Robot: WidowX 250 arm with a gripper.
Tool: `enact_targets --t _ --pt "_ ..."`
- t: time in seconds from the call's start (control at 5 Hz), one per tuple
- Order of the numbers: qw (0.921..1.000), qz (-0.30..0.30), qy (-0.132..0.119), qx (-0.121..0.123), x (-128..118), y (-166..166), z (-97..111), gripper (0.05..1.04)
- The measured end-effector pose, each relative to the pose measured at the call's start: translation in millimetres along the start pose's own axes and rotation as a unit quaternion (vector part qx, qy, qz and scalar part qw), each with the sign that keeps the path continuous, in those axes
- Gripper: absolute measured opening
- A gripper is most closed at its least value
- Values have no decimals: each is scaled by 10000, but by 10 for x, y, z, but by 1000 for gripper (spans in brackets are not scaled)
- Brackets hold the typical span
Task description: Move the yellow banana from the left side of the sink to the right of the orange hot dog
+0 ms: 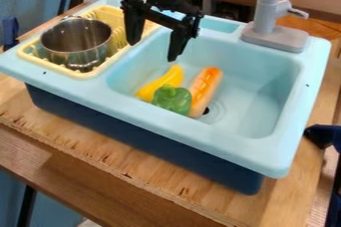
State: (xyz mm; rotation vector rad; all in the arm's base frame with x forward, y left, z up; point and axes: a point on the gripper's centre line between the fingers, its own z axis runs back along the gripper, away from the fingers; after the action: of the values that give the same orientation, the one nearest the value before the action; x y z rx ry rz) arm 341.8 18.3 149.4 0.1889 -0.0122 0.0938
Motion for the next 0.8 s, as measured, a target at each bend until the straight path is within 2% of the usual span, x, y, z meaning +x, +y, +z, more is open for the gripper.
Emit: enact_targets --t 0.4,0.8 --pt "9996 -202 168 -90 22 -218 -159 1001" --pt "9994 -219 282 -21 95 -251 -323 1001"
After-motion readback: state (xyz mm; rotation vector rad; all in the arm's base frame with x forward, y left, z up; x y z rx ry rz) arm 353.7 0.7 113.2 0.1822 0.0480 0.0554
